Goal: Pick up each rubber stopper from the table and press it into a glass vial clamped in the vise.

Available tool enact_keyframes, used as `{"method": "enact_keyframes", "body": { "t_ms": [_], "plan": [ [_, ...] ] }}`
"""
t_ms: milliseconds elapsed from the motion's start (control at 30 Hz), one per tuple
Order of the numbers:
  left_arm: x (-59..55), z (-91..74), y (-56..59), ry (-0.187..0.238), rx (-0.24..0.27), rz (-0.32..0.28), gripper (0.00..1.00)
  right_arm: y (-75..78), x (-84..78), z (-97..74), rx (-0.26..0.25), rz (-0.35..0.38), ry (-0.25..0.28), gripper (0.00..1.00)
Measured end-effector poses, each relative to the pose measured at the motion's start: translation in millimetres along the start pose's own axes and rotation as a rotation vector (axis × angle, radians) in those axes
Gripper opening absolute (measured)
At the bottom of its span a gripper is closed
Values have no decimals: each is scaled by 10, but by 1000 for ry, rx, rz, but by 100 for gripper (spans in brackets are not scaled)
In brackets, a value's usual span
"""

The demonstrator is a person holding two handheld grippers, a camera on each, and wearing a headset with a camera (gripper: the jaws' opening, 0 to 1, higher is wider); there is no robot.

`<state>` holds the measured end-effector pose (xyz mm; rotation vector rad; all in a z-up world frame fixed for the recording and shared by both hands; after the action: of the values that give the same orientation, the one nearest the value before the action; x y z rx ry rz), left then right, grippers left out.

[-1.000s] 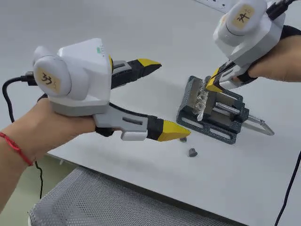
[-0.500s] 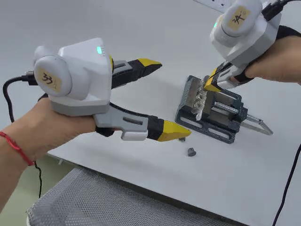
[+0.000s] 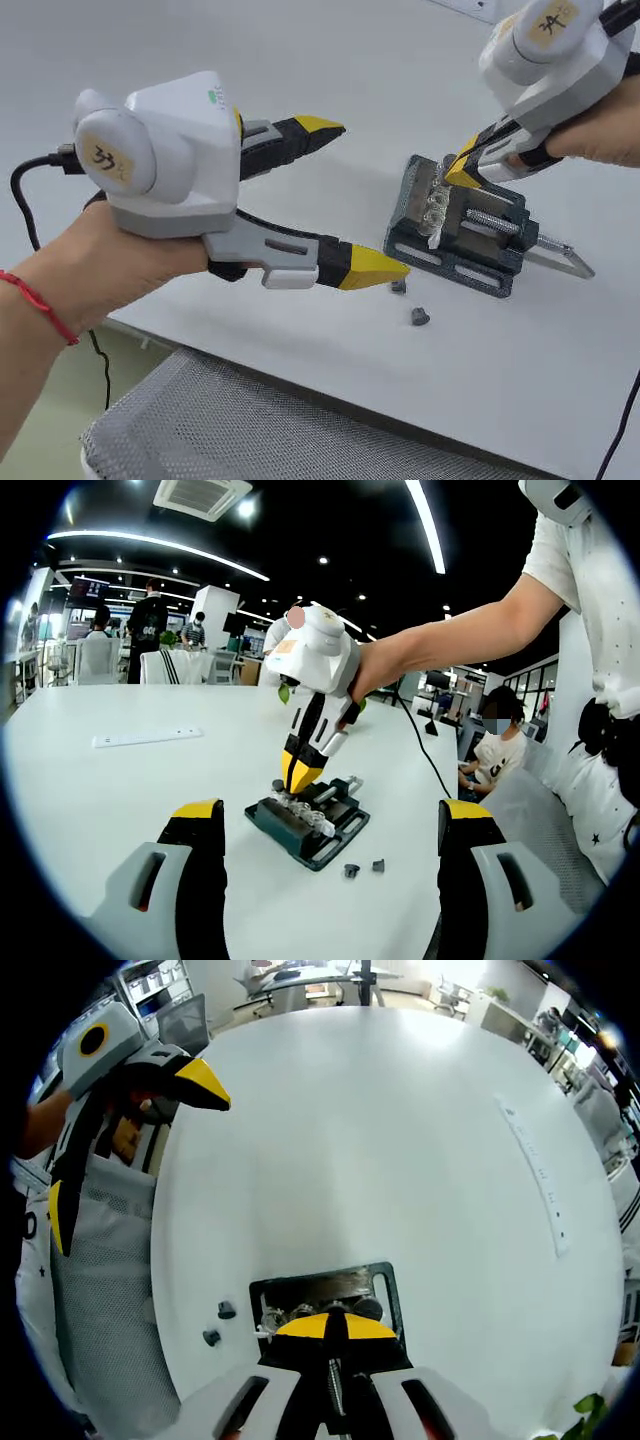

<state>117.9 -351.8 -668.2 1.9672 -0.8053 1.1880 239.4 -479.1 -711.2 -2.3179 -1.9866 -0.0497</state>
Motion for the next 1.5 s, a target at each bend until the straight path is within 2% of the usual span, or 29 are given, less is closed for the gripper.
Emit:
{"method": "enact_keyframes", "body": {
  "t_ms": [467, 700, 1067, 1500],
  "plan": [
    [-7, -19, -12, 2, 5, -2, 87, -4, -21, -12, -14, 3, 17, 0],
    [-19, -19, -24, 3, 5, -5, 87, -5, -80, -78, -23, 6, 19, 0],
    [-9, -4, -8, 0, 0, 1, 87, 87, -90, -126, -48, 12, 26, 0],
    [2, -5, 3, -5, 1, 2, 87, 163, -56, -127, -74, -23, 25, 0]
  ]
}}
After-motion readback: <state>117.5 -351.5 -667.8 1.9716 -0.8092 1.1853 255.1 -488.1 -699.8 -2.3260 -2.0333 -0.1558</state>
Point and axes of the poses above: the centre of the closed fingertips' face, and the gripper's own axes: z roughly forward along the fingers, y roughly to its right, x roughly out of its top, the point moved 6 cm from there along -z, roughly backward along the fingers, and after that the axes turned 11 degrees about -y, right-handed, at the moved point
